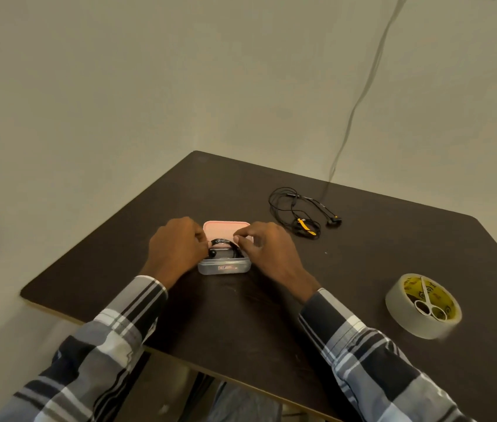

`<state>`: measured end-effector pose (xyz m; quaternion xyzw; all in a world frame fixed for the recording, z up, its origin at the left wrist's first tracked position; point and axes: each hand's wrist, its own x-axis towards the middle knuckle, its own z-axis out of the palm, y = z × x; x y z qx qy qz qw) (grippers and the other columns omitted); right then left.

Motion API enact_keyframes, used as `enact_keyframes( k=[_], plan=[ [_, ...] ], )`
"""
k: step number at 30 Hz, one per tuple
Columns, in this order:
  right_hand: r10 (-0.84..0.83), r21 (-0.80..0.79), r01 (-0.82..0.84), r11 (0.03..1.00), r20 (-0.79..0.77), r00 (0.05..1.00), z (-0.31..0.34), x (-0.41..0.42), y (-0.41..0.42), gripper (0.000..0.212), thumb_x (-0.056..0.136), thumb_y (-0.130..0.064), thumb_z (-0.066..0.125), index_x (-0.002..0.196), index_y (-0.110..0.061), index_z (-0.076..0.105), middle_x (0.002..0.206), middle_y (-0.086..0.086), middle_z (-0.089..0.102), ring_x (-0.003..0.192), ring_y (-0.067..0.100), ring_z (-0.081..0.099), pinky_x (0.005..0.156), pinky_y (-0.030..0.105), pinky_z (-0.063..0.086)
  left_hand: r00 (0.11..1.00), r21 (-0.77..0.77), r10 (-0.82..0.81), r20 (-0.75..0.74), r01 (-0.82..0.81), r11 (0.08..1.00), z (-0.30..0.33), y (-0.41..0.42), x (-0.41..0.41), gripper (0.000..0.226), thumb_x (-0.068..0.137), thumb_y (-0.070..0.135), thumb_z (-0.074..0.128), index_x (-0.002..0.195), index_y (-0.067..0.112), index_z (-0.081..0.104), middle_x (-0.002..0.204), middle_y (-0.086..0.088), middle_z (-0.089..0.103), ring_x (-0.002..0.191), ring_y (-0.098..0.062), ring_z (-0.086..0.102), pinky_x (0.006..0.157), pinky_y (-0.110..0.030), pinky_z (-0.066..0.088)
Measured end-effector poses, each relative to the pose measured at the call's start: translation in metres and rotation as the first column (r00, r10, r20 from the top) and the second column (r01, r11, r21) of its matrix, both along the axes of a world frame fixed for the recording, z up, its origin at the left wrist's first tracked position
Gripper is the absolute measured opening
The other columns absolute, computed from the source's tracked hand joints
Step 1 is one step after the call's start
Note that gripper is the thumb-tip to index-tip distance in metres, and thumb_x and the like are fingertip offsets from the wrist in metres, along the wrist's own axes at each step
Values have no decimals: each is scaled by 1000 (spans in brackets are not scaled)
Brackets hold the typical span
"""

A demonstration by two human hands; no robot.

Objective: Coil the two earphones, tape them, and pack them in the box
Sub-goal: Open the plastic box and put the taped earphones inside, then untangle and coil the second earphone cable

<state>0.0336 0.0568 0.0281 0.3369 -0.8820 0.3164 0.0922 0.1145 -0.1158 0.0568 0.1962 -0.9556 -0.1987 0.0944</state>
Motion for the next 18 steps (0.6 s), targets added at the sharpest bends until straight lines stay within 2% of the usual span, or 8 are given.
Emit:
enact_keyframes(
  k=[2,6,8,11,15,18],
  plan=[
    [-10,-124,13,992,28,1000,0,5,1,19,93,-32,66,104,-22,78,108,-7,75,94,9,64,79,32,53,999,-13,41,7,-41,999,2,-7,7,17,91,33,66,84,20,73,81,2,68,61,-7,55,49,-18,33],
    [-73,-282,95,955,88,993,0,5,18,16,92,-26,69,103,-19,78,103,-8,74,90,4,66,77,30,57,995,-45,80,-55,-82,996,10,-15,19,17,89,37,68,88,21,73,87,5,60,59,-4,43,50,-20,27],
    [-131,-296,159,942,111,985,-1,1,34,12,91,-25,69,99,-22,78,98,-13,73,87,1,66,77,27,56,989,-45,80,-122,-86,995,15,-10,19,15,88,35,69,88,21,73,95,3,63,64,-5,44,55,-21,30],
    [-229,-266,271,925,178,957,-4,-7,63,9,91,-27,70,96,-26,77,91,-21,69,86,-2,66,80,27,56,963,-34,58,-265,-69,997,19,5,11,19,86,40,71,89,21,71,106,3,64,82,-7,48,67,-26,37],
    [-369,-224,421,879,239,898,-12,-22,97,10,91,-27,70,98,-27,76,89,-17,69,84,-1,65,81,33,58,882,-43,-82,-465,70,997,14,36,-8,20,87,39,69,90,19,71,103,2,65,86,-6,49,72,-24,39],
    [-451,-200,506,839,265,852,-21,-34,112,16,91,-24,71,106,-21,75,100,-7,74,89,5,66,83,33,57,801,-46,-224,-555,239,970,9,74,-20,14,87,31,71,83,18,70,93,4,65,79,-8,53,69,-25,40]
  ],
)
